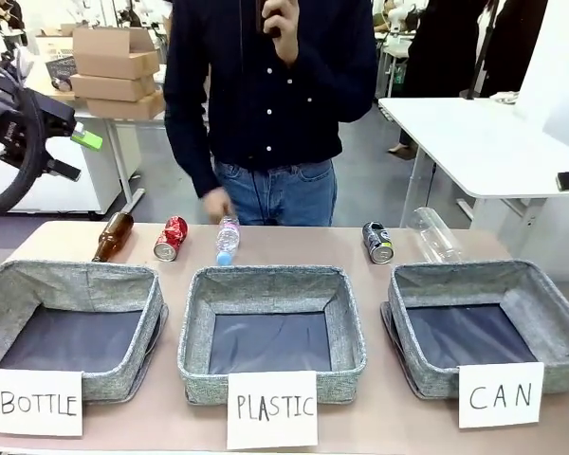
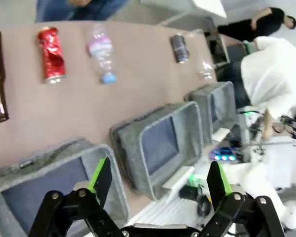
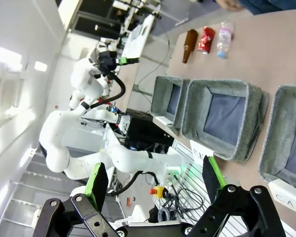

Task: Sort the can waste into the basket.
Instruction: Pick up the can waste from the table and place it in the right Fabric basket.

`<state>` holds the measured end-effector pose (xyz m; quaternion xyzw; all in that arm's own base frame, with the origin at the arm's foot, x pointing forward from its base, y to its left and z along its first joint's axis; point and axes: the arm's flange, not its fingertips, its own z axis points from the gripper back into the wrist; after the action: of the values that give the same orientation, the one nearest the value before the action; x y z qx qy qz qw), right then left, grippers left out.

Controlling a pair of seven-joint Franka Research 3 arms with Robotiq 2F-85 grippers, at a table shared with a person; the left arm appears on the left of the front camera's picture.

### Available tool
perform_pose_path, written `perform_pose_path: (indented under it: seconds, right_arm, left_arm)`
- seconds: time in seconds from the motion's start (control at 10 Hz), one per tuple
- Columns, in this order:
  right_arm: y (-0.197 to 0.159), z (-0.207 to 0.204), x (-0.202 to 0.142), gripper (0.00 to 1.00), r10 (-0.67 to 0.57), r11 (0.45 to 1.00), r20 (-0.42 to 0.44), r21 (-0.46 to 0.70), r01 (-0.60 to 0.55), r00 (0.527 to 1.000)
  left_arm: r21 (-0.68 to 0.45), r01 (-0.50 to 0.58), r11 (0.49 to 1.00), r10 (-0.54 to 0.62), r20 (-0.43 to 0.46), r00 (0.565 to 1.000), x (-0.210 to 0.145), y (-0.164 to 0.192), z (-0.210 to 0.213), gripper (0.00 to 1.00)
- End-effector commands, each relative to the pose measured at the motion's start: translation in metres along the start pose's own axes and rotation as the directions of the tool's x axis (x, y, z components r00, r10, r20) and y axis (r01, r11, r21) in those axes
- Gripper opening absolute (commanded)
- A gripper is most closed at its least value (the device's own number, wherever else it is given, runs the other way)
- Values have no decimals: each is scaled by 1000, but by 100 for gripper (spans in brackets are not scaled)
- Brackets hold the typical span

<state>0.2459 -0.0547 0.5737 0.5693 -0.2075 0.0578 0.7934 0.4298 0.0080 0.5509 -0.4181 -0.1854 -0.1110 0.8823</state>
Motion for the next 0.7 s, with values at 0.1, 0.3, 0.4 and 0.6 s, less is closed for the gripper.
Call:
perform_pose_path:
  seconds: [0.1, 0.3, 0.4, 0.6]
  right_arm:
    - [1, -2, 4, 100, 29, 999, 11, 24, -29, 1000]
    - [1, -2, 4, 100, 29, 999, 11, 24, -29, 1000]
    - [1, -2, 4, 100, 29, 999, 11, 24, -29, 1000]
    - [1, -2, 4, 100, 29, 999, 11, 24, -29, 1000]
  left_arm:
    - [-400, 196, 895, -187, 62, 980, -90, -66, 135, 100]
    - [-461, 401, 791, -392, 121, 912, -182, -99, 178, 100]
    - [-476, 502, 723, -477, 181, 860, -219, -103, 186, 100]
    - [-410, 605, 682, -514, 319, 796, -254, -91, 199, 100]
